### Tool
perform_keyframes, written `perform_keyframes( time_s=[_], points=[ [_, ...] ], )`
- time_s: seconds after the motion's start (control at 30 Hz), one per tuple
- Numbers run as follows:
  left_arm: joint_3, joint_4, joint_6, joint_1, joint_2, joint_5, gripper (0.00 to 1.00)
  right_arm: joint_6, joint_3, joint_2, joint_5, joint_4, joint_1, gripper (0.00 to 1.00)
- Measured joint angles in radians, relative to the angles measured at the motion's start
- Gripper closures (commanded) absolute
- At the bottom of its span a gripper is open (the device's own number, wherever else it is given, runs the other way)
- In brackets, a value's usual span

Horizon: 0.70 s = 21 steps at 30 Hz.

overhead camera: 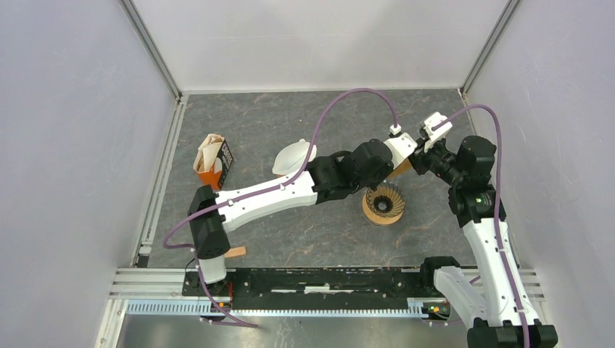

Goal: Place the coffee filter in the dripper
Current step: Place the coffee filter in the coffee dripper.

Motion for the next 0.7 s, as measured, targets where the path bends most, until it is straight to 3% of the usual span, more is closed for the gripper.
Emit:
perform_keyframes(
  time_s=[0.27, 0.4, 0.6, 0.7],
  points=[
    [-0.013, 0.002, 0.004, 0.000, -0.010, 0.000, 0.98, -0.019, 0.000, -0.011, -0.026, -0.001, 0.000, 1.00],
    [-0.023, 0.011, 0.005, 0.000, -0.013, 0.001, 0.98, -0.028, -0.001, -0.018, -0.027, -0.006, 0.000, 1.00],
    [-0.045, 0.018, 0.005, 0.000, -0.024, 0.006, 0.97, -0.034, -0.003, -0.021, -0.024, -0.023, 0.000, 0.73],
    [-0.059, 0.019, 0.005, 0.000, -0.039, 0.006, 0.97, -0.039, -0.003, -0.022, -0.015, -0.031, 0.000, 0.64]
  ],
)
